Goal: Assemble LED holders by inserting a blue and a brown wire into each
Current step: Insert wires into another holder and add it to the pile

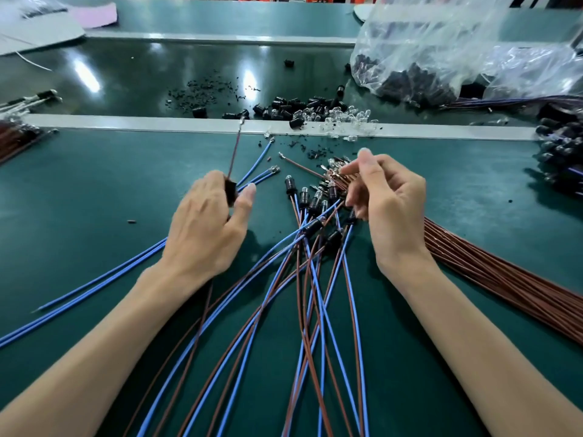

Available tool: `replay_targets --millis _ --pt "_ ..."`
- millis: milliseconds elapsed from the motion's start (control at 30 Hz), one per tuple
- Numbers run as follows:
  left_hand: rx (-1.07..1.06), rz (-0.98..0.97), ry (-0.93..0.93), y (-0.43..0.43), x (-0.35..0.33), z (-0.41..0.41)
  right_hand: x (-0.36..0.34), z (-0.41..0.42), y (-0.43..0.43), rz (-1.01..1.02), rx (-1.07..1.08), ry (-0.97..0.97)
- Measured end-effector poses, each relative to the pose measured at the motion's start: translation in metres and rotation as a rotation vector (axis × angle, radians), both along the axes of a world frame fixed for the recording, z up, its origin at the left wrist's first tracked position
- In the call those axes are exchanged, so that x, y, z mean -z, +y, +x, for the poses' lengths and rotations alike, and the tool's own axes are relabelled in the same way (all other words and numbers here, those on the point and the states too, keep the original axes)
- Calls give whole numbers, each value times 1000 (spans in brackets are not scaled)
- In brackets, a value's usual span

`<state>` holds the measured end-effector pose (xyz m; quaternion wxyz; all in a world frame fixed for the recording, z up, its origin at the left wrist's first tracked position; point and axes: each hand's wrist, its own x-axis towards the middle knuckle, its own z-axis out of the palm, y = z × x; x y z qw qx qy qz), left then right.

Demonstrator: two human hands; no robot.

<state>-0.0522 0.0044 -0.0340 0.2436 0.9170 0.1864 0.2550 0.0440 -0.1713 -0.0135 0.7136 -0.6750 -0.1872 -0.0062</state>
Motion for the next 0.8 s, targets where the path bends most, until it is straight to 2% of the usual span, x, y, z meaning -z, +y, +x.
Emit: replay_targets --millis 67,200,300,400,467,533,600,700,800 --pt "-68 148 55 8 3 0 2 1 1 -8 54 11" --pt "-120 106 65 14 4 2 7 -1 5 -59 64 -32" --pt "-116 151 48 15 5 2 10 -4 7 -117 49 -87" --pt "-134 216 32 13 7 2 11 -7 8 -157 60 -181" --pt "-130 220 -45 12 4 2 10 -9 8 -193 61 -282" --pt "-78 132 -200 6 0 2 6 -13 10 -243 8 -376" --pt "9 -32 -335 -4 -6 1 1 -18 18 -300 -106 -380" --pt "82 -135 -391 -16 -8 2 -3 -24 32 -365 -235 -240" --pt "185 -206 -431 -19 -8 1 1 -28 37 -285 -344 -82"
